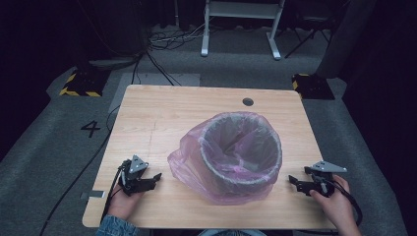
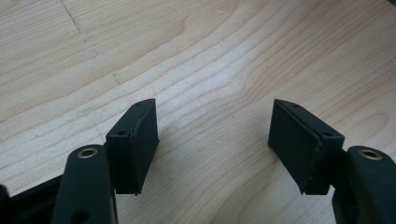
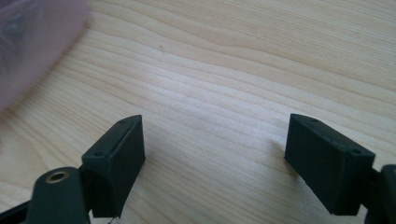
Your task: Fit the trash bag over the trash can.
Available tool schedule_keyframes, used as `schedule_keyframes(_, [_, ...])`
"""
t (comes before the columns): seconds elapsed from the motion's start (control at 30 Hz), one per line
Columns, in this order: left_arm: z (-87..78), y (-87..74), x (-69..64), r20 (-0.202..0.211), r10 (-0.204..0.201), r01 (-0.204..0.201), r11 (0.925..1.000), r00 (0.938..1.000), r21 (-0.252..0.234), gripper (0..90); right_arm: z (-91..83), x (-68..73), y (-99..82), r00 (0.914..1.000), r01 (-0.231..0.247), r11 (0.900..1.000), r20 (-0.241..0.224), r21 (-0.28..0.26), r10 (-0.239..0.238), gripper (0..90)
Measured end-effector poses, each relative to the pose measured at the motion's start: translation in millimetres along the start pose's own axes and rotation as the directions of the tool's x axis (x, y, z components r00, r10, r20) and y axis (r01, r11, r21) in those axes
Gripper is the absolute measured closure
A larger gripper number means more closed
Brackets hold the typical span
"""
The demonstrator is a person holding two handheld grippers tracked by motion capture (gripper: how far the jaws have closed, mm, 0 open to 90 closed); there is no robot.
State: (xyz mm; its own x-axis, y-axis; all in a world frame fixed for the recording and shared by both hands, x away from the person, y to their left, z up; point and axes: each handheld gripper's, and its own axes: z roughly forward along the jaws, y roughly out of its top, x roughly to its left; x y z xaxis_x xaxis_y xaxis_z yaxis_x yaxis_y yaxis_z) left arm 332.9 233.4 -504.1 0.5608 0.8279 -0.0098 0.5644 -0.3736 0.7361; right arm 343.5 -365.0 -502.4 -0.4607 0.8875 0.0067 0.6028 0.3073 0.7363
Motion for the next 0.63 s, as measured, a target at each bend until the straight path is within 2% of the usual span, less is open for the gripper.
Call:
schedule_keyframes(0.23, [0.6,0.7,-0.2,0.0,-0.001,0.001,1.0,1.0,0.004,31.7,1.0,-0.5,-0.7,0.9997,-0.008,1.0,0.021,-0.001,0.008,15.8])
schedule_keyframes(0.4, [1.3,1.4,0.3,-0.005,0.0,0.0,1.0,1.0,0.004,31.0,5.4,-1.5,2.7,0.9993,-0.014,0.9998,0.034,0.01,0.014,8.8])
schedule_keyframes(0.53, [3.1,3.0,5.2,-0.015,-0.015,0.015,0.9999,0.9998,0.007,30.2,13.0,-8.4,8.4,0.9999,0.016,0.9992,-0.002,0.036,-0.016,0.0])
schedule_keyframes(0.57, [3.6,3.2,7.1,-0.012,-0.012,0.012,0.9999,0.9999,0.005,29.8,14.6,-11.1,9.9,0.9994,0.029,0.9989,-0.018,0.037,-0.028,0.0])
schedule_keyframes(0.63, [4.2,4.0,9.7,-0.012,-0.009,0.009,0.9999,0.9999,0.011,27.3,16.2,-11.8,11.3,0.9994,0.03,0.9989,-0.019,0.037,-0.029,0.0])
